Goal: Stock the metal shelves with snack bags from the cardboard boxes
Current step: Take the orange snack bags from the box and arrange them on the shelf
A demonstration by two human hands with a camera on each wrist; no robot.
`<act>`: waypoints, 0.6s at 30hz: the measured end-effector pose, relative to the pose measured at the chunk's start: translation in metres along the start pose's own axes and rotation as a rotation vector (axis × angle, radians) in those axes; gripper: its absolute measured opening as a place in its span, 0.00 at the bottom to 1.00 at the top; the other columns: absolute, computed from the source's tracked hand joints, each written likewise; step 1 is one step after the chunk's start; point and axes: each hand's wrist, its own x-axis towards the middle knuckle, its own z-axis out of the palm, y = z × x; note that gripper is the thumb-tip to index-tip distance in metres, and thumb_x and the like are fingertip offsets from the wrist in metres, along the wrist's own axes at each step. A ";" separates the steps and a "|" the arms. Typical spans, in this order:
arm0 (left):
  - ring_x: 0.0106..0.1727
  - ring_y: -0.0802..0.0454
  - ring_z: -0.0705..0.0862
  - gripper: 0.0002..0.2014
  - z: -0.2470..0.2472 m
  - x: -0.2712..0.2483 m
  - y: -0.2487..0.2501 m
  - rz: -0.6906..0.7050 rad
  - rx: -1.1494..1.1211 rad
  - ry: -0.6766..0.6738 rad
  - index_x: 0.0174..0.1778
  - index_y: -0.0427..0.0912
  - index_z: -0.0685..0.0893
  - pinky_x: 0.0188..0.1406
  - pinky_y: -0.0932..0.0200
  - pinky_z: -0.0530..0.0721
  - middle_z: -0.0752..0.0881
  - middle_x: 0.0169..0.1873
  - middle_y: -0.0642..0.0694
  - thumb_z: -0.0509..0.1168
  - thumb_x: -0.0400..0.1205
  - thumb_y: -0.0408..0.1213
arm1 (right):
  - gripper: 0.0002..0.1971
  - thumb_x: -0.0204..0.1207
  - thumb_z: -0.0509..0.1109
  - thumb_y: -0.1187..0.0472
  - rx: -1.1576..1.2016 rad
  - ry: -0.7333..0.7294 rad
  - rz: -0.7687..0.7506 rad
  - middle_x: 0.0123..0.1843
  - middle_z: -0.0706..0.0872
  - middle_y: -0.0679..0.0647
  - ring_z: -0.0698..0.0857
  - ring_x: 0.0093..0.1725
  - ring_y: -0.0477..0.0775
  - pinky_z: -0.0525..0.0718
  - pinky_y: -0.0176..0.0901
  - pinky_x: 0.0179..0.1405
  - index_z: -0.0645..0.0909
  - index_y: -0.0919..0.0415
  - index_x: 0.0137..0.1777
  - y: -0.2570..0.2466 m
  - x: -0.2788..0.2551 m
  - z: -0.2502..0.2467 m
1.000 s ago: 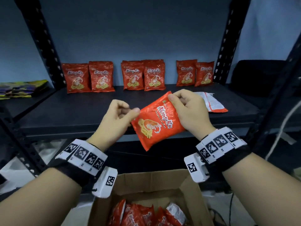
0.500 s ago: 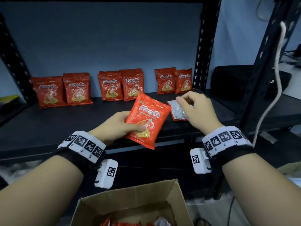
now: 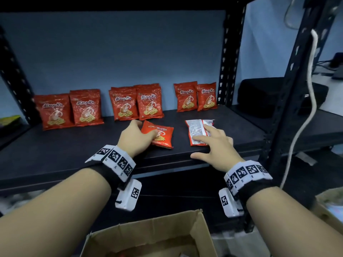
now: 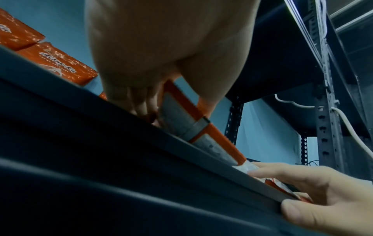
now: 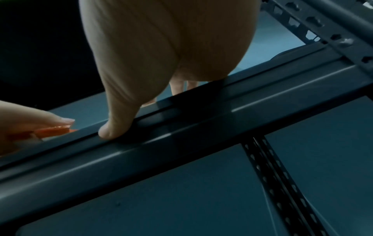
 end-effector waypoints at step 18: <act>0.59 0.59 0.84 0.13 0.005 -0.023 0.045 0.298 -0.089 -0.055 0.61 0.55 0.85 0.64 0.57 0.81 0.85 0.59 0.61 0.73 0.82 0.47 | 0.14 0.90 0.63 0.50 0.360 0.529 0.032 0.34 0.82 0.47 0.81 0.35 0.44 0.79 0.40 0.34 0.74 0.52 0.42 -0.015 0.000 -0.047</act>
